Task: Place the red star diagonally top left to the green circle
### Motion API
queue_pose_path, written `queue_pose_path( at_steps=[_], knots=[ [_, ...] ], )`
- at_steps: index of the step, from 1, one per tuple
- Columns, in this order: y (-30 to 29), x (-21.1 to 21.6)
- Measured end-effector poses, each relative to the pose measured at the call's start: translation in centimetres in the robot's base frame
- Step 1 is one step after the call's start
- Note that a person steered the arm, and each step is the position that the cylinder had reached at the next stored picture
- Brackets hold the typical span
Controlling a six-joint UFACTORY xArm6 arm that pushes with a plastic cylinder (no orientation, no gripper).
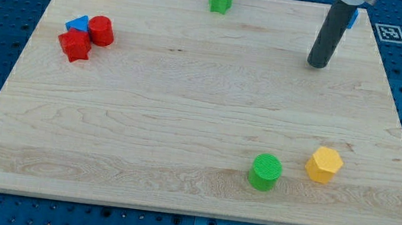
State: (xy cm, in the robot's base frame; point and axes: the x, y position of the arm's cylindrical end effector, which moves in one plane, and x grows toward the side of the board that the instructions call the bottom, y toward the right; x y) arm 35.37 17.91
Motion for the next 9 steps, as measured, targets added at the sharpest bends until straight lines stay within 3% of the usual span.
queue_pose_path(
  at_steps=[1,3,6,7,8,9],
  knots=[
    [-3.2,0.0],
    [-17.1,-0.2],
    [-32.7,-5.9],
    [-40.0,-6.0],
    [-44.4,-5.2],
    [-44.4,0.4]
  ],
)
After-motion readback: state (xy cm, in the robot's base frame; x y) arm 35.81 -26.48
